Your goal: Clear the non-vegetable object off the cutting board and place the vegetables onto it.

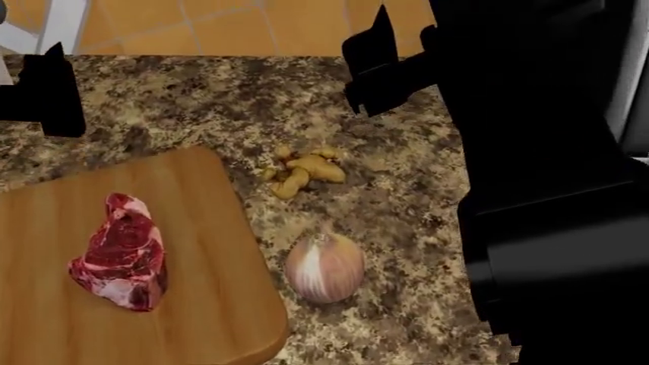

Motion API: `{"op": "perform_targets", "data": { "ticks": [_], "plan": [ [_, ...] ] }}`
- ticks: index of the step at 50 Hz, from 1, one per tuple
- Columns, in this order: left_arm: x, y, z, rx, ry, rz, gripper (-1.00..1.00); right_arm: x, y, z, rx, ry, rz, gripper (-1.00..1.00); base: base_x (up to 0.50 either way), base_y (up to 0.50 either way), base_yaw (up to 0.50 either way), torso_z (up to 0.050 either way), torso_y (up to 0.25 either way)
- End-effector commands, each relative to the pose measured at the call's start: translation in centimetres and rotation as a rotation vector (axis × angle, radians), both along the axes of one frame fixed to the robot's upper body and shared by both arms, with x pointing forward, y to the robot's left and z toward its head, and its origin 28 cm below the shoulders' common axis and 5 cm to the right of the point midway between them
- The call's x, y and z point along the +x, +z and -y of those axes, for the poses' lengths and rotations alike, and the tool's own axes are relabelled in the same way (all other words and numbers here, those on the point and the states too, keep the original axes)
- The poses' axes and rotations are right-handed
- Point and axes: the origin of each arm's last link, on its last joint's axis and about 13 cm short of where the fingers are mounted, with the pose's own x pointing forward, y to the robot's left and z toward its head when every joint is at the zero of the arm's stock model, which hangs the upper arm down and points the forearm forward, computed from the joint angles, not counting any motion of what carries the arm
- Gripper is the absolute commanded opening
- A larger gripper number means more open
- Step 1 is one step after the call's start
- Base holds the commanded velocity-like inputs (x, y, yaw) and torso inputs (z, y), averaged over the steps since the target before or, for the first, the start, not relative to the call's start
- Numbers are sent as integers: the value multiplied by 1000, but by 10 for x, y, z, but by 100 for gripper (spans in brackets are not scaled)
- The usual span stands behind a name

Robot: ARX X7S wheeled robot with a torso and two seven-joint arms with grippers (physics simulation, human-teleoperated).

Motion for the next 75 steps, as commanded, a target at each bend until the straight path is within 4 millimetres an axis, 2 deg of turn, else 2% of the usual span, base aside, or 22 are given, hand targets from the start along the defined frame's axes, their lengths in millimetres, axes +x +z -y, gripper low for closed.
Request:
{"op": "perform_targets", "data": {
  "ticks": [1, 17, 26, 27, 33, 39, 45, 47, 58, 75],
  "plan": [
    [0, 4, 0, -45, -41, -1, 100, -1, -3, -2, -7, 8, -27, 100, 500, 184, 0, 0, 0],
    [-3, 7, 0, -43, -53, 7, 100, -1, -7, 2, 32, 12, -56, 100, 500, -10, 0, 0, 1],
    [-5, 11, -3, -48, -51, 16, 100, -8, -7, -3, -20, 30, -70, 100, 477, -98, 0, 0, 2],
    [-5, 12, -3, -47, -51, 16, 100, -10, -6, -4, 33, 61, -99, 100, 0, 0, 0, 0, 0],
    [-5, 11, -5, -45, -49, 11, 100, -23, -5, -10, 35, 124, -174, 100, 0, 0, 0, 0, 0],
    [-3, 13, -6, -39, -43, 12, 100, -42, 0, -19, 61, 210, -270, 100, 0, 0, 0, 0, 0],
    [-4, 19, -5, -30, -46, 26, 100, -67, 4, -32, -42, 293, -316, 100, 0, 0, 0, 0, 0],
    [-6, 22, -5, -34, -47, 35, 100, -73, 0, -37, -56, 324, -346, 100, 0, 0, 0, 0, 0],
    [-5, 25, -7, -30, -42, 45, 100, -93, 0, -57, -106, 467, -467, 100, 0, 0, 0, 0, 0],
    [-6, 24, -12, -40, -49, 48, 100, -107, 3, -92, -217, 653, -563, 100, 0, 0, 0, 0, 0]
  ]
}}
